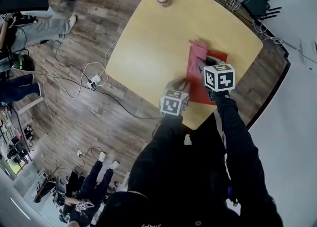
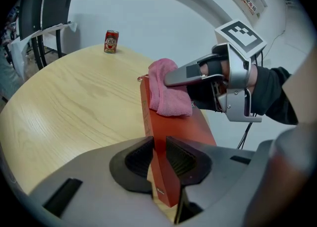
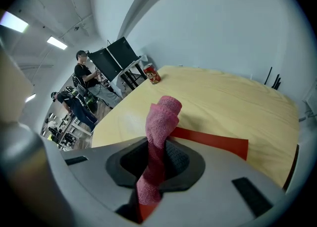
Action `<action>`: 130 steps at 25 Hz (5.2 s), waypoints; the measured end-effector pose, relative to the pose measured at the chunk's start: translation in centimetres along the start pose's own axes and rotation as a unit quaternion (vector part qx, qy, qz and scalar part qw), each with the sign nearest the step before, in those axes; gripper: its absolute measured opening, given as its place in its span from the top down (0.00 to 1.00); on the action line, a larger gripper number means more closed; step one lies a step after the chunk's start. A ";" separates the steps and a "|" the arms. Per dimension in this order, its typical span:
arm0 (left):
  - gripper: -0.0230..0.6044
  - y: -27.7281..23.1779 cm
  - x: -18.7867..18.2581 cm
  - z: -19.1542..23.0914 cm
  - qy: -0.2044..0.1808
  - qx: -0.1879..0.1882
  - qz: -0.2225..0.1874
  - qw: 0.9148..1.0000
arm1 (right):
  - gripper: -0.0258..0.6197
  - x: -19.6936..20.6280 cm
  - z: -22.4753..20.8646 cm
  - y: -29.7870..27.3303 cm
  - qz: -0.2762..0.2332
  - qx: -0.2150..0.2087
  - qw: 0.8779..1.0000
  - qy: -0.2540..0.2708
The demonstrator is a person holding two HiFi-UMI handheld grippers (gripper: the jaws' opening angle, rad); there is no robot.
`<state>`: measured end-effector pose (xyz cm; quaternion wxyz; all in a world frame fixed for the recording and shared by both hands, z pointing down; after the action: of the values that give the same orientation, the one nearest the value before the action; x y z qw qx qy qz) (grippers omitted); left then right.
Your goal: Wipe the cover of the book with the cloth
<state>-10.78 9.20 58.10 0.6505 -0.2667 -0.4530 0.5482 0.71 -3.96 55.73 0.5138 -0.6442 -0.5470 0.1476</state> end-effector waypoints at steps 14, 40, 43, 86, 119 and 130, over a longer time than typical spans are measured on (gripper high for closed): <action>0.79 -0.1 0.2 0.0 0.003 -0.006 0.003 1.000 | 0.84 1.4 -2.6 1.7 -0.007 0.017 1.000 -0.021; 0.80 0.1 0.0 -0.4 -0.001 -0.026 0.021 0.999 | 0.84 4.1 -7.0 6.8 -0.025 0.062 0.997 -0.043; 0.80 0.1 0.1 -0.4 -0.001 -0.028 0.019 0.999 | 0.84 3.6 -6.3 7.7 -0.040 0.050 0.998 -0.028; 0.79 -0.2 0.0 -0.4 0.001 -0.017 0.013 1.000 | 0.84 4.0 1.0 0.8 0.018 -0.046 0.999 -0.003; 0.79 -0.3 0.1 -0.5 -0.005 -0.028 0.018 0.999 | 0.84 7.0 -4.4 4.6 0.012 0.006 0.999 -0.029; 0.79 -0.5 0.3 -0.8 -0.006 -0.035 0.018 0.999 | 0.84 8.1 -6.2 6.2 0.010 0.023 0.999 -0.034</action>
<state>-9.86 9.45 58.22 0.6280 -0.2945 -0.4708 0.5452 11.75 0.66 56.34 0.5080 -0.6327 -0.5538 0.1871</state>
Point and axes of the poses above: the fingertips, and each gripper's own axes: y backward along the fingers, z to its left, x out of its underside, the point moved 9 cm from there along y, backward along the fingers, and after that the axes turned 8 degrees about z, right-handed, at the moved point
